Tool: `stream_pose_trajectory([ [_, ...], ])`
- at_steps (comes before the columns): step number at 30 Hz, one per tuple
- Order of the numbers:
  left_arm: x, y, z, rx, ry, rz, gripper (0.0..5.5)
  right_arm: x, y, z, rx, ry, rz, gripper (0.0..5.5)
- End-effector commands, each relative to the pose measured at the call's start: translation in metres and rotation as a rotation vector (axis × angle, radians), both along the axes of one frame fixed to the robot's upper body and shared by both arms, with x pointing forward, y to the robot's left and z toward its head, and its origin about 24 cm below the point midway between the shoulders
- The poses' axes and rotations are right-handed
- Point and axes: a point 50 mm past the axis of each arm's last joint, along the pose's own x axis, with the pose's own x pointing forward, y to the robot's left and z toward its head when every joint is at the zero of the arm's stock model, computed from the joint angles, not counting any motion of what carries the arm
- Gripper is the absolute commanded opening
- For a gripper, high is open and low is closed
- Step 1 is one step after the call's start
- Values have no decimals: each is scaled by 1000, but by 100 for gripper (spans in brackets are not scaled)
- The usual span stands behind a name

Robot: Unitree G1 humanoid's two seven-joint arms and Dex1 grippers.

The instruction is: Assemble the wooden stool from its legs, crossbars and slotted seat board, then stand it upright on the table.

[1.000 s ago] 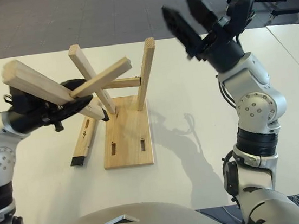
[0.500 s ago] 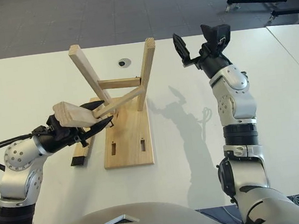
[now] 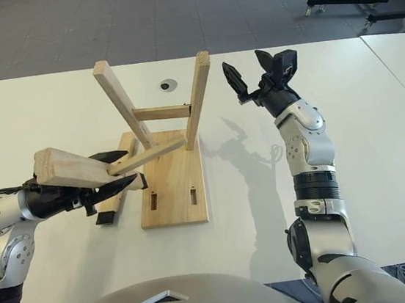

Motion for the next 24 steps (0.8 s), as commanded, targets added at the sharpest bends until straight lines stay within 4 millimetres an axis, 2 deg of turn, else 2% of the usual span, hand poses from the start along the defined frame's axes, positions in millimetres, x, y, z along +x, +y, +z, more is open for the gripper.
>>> stream_pose_trajectory([
  [1, 1, 3, 0, 0, -3, -29, 204, 3, 3, 2, -1, 4, 29, 514],
  [7, 10, -4, -7, -55, 3, -82, 204, 2, 3, 1, -19, 6, 50, 514],
  [13, 6, -11, -15, -39, 23, -134, 204, 7, 7, 0, -27, 15, 83, 514],
  [19, 2, -8, -21, 3, 90, -157, 204, 7, 5, 2, -21, 9, 80, 514],
  [24, 1, -5, -15, 8, 122, -181, 204, 7, 6, 2, -16, 6, 78, 514],
])
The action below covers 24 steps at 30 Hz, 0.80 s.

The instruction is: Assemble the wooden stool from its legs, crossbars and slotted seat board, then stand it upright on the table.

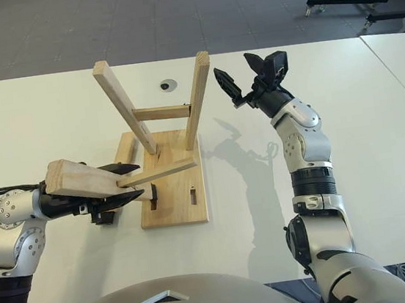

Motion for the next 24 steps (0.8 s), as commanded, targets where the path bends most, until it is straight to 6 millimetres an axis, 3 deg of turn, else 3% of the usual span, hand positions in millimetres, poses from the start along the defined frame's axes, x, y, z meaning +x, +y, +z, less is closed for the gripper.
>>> stream_pose_trajectory([
  [1, -2, 4, 1, 41, 67, -32, 204, 3, 0, 5, 2, -6, -2, 514],
  [24, -15, -2, -27, 166, 192, -113, 204, 12, -7, 10, 2, -14, -23, 514],
])
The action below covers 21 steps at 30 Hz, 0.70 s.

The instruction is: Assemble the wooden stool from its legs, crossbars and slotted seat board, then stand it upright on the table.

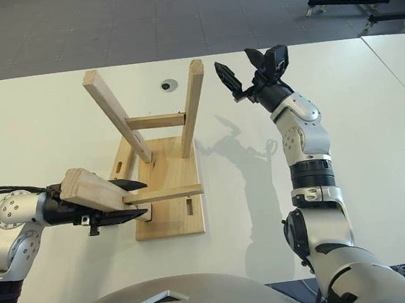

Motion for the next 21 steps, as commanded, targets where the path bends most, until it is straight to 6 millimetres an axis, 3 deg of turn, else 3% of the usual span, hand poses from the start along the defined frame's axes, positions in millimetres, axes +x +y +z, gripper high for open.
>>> stream_pose_trajectory([
  [1, -7, -1, -24, 78, 75, 2, 204, 2, -4, 6, -13, -23, -9, 514],
  [6, -15, -3, -38, 156, 57, 7, 204, 3, -5, 7, -9, -23, -12, 514],
  [10, -17, 0, -37, 174, 68, 10, 204, 3, -3, 5, -10, -14, -9, 514],
  [13, -13, -1, -30, 159, 49, 26, 271, 2, -3, 4, -10, -12, -12, 514],
  [21, -11, -1, -9, 147, -44, 65, 387, 0, -8, 3, 2, -12, -33, 514],
])
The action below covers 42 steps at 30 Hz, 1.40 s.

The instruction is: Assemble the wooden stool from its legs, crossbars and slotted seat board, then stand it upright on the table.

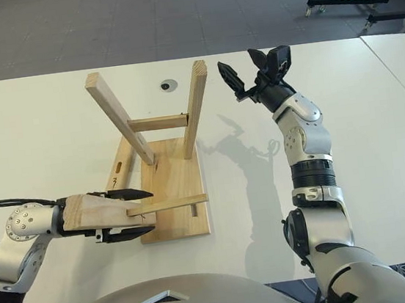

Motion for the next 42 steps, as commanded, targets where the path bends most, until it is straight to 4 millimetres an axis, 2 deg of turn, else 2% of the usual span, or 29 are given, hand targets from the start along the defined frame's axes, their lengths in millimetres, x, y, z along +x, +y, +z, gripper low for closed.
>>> stream_pose_trajectory([
  [1, 1, 2, 10, 10, -58, 23, 406, -1, -4, 4, 2, -16, -15, 514],
  [3, 1, 4, 11, 1, -74, 47, 433, -3, -4, 2, 3, -12, -20, 514],
  [8, -18, 19, 7, 12, 27, 66, 433, -5, -9, 1, 7, -5, -40, 514],
  [11, -28, 27, -1, 51, 117, 78, 433, -6, -11, 1, 37, -3, -50, 514],
  [16, -31, 40, 1, 30, 137, 172, 433, -7, -13, 0, 57, -3, -65, 514],
  [20, -27, 65, -2, 56, 120, 449, 433, -12, -13, -6, 73, 4, -67, 514],
  [23, -11, 77, -17, 142, 16, 773, 433, -16, -14, -12, 75, 14, -84, 514],
  [25, 1, 71, -23, 112, 8, 915, 433, -18, -13, -14, 75, 17, -87, 514],
  [26, 5, 61, -27, 84, 39, 947, 433, -18, -12, -15, 75, 18, -86, 514],
  [29, 12, 32, -31, -22, 130, 969, 433, -18, -7, -17, 62, 19, -73, 514],
  [32, 15, 25, -32, -55, 218, 1023, 433, -19, -7, -18, 52, 23, -71, 514],
  [34, 10, 33, -49, 191, 254, 1078, 433, -22, -8, -20, 49, 23, -81, 514],
  [36, 2, 38, -60, 346, 269, 1080, 433, -25, -5, -19, 48, 10, -70, 514],
  [42, -5, 37, -70, 482, 296, 1048, 433, -30, 1, -17, 69, -8, -58, 514],
])
